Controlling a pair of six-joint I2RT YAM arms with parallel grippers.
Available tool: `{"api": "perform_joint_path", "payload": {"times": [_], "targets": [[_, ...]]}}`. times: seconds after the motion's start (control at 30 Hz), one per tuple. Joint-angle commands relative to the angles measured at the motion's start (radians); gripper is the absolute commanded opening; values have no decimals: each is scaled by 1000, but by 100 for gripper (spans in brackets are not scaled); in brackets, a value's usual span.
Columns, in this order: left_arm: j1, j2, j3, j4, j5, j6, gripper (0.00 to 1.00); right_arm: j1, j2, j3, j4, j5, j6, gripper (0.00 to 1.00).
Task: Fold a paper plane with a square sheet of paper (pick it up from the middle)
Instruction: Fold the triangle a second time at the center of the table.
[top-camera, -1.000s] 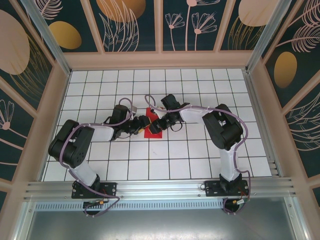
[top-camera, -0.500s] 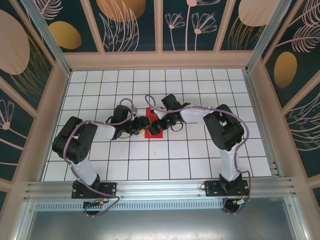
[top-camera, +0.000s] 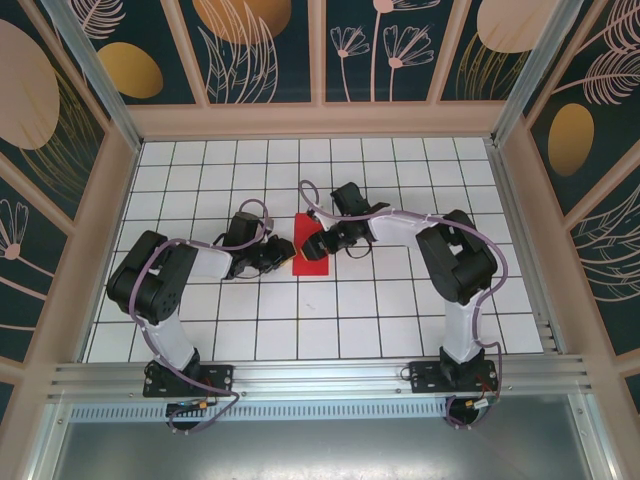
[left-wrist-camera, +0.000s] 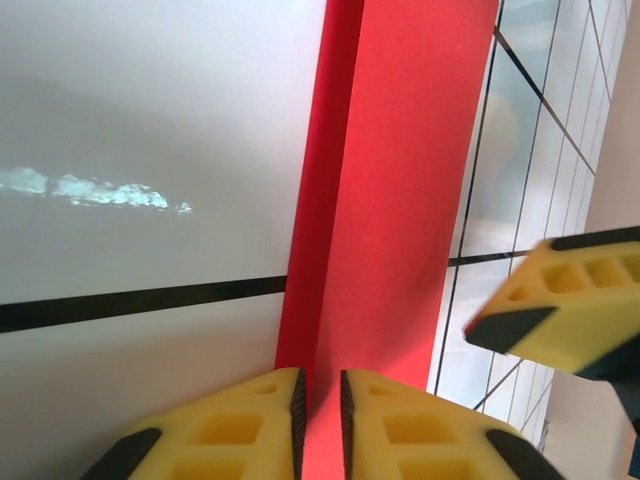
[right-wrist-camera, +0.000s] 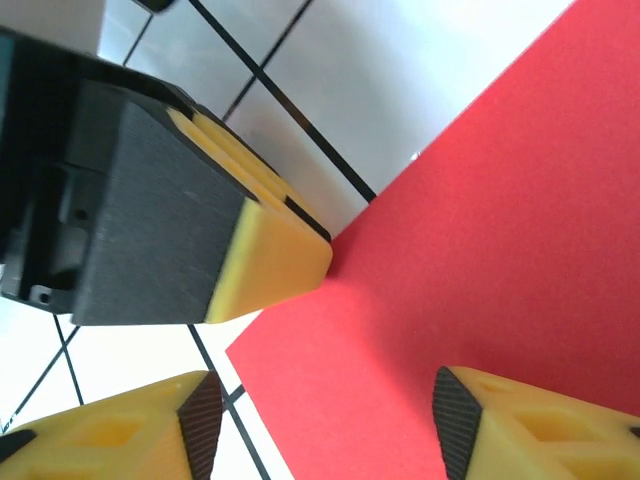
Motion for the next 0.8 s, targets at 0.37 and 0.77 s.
{"api": "perform_joint_path", "payload": {"times": [0.37,0.77], "targets": [[-3,27,24,-30,-7,31,16,-25,61,95,50,257,236,45],[-5,13,17,-6,28,18,21,-24,144,128,21,302,296,43]]}}
